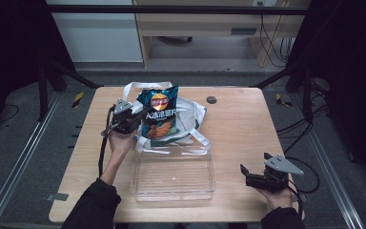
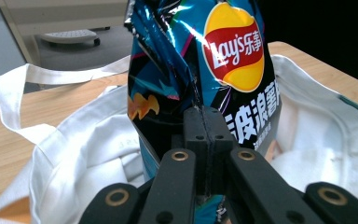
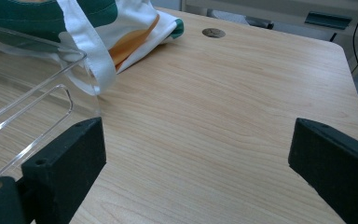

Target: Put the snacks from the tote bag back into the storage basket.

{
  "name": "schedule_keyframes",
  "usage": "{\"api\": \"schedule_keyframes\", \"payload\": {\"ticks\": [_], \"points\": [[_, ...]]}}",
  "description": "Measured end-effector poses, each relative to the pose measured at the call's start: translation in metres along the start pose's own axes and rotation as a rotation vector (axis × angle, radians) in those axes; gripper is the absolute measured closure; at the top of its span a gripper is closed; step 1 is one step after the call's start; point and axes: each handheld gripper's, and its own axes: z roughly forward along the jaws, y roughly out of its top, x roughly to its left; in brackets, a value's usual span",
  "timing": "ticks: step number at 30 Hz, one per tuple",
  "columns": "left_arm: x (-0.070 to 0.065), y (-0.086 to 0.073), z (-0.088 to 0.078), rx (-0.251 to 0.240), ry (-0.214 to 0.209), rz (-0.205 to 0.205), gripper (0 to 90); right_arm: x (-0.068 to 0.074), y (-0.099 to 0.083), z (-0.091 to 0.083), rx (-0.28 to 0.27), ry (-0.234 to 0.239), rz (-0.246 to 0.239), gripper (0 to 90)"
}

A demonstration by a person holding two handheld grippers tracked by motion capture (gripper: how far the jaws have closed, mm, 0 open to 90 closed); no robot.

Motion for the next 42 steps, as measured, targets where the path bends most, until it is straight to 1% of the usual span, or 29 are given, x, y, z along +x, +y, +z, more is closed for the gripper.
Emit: {"api": "schedule_keyframes", "payload": {"ticks": [4, 6, 10, 11, 13, 16, 21, 24, 27, 28, 29, 31, 32, 33, 34, 35, 36, 38, 39, 40, 41, 42], "points": [[-0.011, -0.004, -0.010, -0.001, -0.008, 0.040, 90.0, 0.000, 0.000, 0.000, 0.001, 0.000, 0.000, 4.3], [-0.015, -0.006, -0.014, 0.000, -0.012, 0.050, 90.0, 0.000, 0.000, 0.000, 0.001, 0.000, 0.003, 4.3], [-0.022, -0.013, -0.022, 0.005, -0.031, 0.050, 90.0, 0.000, 0.000, 0.000, 0.002, -0.002, -0.001, 4.3], [-0.025, -0.014, -0.024, 0.009, -0.034, 0.061, 90.0, 0.000, 0.000, 0.000, 0.003, -0.002, 0.000, 4.3], [-0.026, -0.014, -0.025, 0.013, -0.036, 0.068, 90.0, 0.000, 0.000, 0.000, 0.004, -0.001, 0.000, 4.3], [-0.033, -0.018, -0.029, 0.016, -0.031, 0.091, 90.0, 0.000, 0.000, 0.000, 0.003, -0.002, -0.001, 4.3], [-0.034, -0.021, -0.032, 0.015, -0.039, 0.087, 90.0, 0.000, 0.000, 0.000, 0.003, -0.001, -0.003, 4.4], [-0.037, -0.022, -0.034, 0.021, -0.038, 0.100, 90.0, 0.000, 0.000, 0.000, 0.003, 0.000, -0.002, 4.3], [-0.039, -0.023, -0.034, 0.016, -0.034, 0.098, 88.4, 0.000, 0.000, -0.001, 0.002, 0.001, 0.002, 4.3], [-0.039, -0.024, -0.035, 0.018, -0.042, 0.087, 87.5, 0.000, 0.000, -0.001, 0.002, 0.001, 0.002, 4.3], [-0.039, -0.024, -0.035, 0.018, -0.042, 0.087, 85.6, 0.000, 0.000, -0.001, 0.002, 0.001, 0.002, 4.4], [-0.041, -0.023, -0.038, 0.010, -0.041, 0.085, 78.0, 0.000, 0.000, -0.001, 0.000, 0.001, 0.001, 4.4], [-0.042, -0.022, -0.041, -0.003, -0.035, 0.078, 74.2, 0.001, 0.000, -0.001, 0.000, 0.001, 0.001, 4.4], [-0.042, -0.022, -0.041, -0.003, -0.035, 0.078, 71.5, 0.001, 0.000, -0.001, 0.000, 0.001, 0.001, 4.4], [-0.042, -0.019, -0.044, -0.015, -0.016, 0.080, 68.1, 0.001, 0.000, -0.001, 0.000, 0.002, 0.002, 4.4], [-0.042, -0.019, -0.044, -0.015, -0.016, 0.080, 64.4, 0.001, 0.000, -0.001, 0.000, 0.002, 0.002, 4.5], [-0.040, -0.018, -0.047, -0.022, 0.000, 0.070, 62.0, 0.001, 0.000, -0.001, 0.000, 0.002, 0.001, 4.5], [-0.037, -0.017, -0.048, -0.030, 0.016, 0.045, 57.9, 0.001, 0.000, -0.001, 0.001, 0.003, 0.000, 4.5], [-0.035, -0.016, -0.049, -0.027, 0.024, 0.039, 56.1, 0.001, 0.000, -0.001, 0.004, 0.004, 0.004, 4.5], [-0.032, -0.016, -0.050, -0.029, 0.032, 0.024, 55.2, 0.001, 0.000, -0.001, 0.003, 0.003, 0.001, 4.5], [-0.032, -0.016, -0.050, -0.029, 0.032, 0.024, 54.3, 0.001, 0.000, -0.001, 0.003, 0.003, 0.003, 4.5], [-0.029, -0.015, -0.050, -0.031, 0.042, 0.015, 53.8, 0.001, 0.000, -0.001, 0.001, 0.003, 0.000, 4.4]]}}
